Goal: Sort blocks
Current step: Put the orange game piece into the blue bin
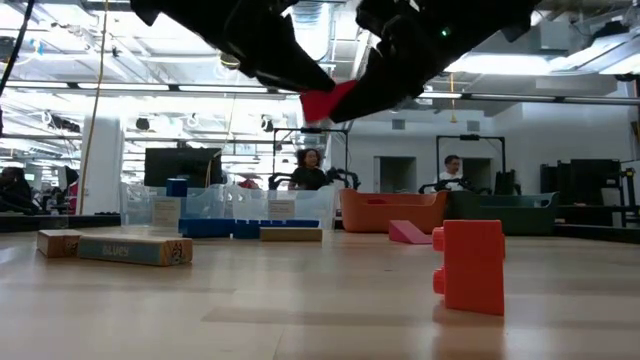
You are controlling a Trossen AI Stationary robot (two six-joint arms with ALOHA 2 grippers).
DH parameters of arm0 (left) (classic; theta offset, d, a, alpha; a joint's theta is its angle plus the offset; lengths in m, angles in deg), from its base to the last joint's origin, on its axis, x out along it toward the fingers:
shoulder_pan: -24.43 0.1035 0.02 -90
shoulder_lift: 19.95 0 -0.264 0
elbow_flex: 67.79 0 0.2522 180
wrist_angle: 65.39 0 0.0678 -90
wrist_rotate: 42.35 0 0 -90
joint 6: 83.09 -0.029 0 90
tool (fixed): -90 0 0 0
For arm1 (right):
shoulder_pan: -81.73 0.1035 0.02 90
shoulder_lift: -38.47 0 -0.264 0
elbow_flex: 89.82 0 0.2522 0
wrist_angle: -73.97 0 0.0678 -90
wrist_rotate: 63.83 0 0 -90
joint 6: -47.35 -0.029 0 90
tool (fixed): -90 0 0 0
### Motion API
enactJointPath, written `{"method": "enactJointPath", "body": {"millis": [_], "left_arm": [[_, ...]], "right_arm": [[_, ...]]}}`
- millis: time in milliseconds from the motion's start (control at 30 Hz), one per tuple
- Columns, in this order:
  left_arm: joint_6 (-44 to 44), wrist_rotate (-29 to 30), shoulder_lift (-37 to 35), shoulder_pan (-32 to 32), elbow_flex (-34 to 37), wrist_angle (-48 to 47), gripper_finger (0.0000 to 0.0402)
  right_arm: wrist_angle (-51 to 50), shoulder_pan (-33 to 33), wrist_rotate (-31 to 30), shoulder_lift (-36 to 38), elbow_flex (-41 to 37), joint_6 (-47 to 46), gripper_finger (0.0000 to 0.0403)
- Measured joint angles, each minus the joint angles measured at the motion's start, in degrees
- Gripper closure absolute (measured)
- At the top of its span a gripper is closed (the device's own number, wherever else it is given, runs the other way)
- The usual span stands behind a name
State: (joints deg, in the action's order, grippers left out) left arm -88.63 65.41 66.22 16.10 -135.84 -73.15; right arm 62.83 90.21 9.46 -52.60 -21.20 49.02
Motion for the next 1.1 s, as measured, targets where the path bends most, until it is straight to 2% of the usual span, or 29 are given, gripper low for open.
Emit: {"method": "enactJointPath", "body": {"millis": [133,233,467,600,833,1000,1100], "left_arm": [[-0.05,1.04,0.02,0.00,-2.27,-5.62,0.0165],[0.76,2.19,-0.01,-0.20,-4.04,-10.68,0.0151],[6.57,3.79,0.11,-2.28,-4.24,-17.35,0.0148],[9.42,6.46,0.12,-4.70,-2.75,-18.23,0.0148],[12.54,14.07,0.12,-10.07,-0.80,-19.47,0.0148],[15.28,15.58,0.15,-12.63,-0.80,-23.14,0.0148],[17.07,15.78,0.15,-13.46,-0.80,-26.34,0.0148]], "right_arm": [[-5.10,-0.41,-0.05,0.97,-0.02,-1.61,0.0274],[-14.17,-1.52,-1.08,2.30,-0.02,-4.40,0.0278],[-39.95,-10.43,-15.04,9.57,-0.07,-19.65,0.0271],[-46.70,-18.54,-17.92,13.97,-0.04,-24.05,0.0269],[-46.72,-34.49,-17.84,16.27,-0.04,-18.02,0.0269],[-46.87,-46.10,-8.22,12.00,-0.04,-13.79,0.0259],[-46.83,-50.35,-4.76,8.88,-0.07,-10.73,0.0243]]}}
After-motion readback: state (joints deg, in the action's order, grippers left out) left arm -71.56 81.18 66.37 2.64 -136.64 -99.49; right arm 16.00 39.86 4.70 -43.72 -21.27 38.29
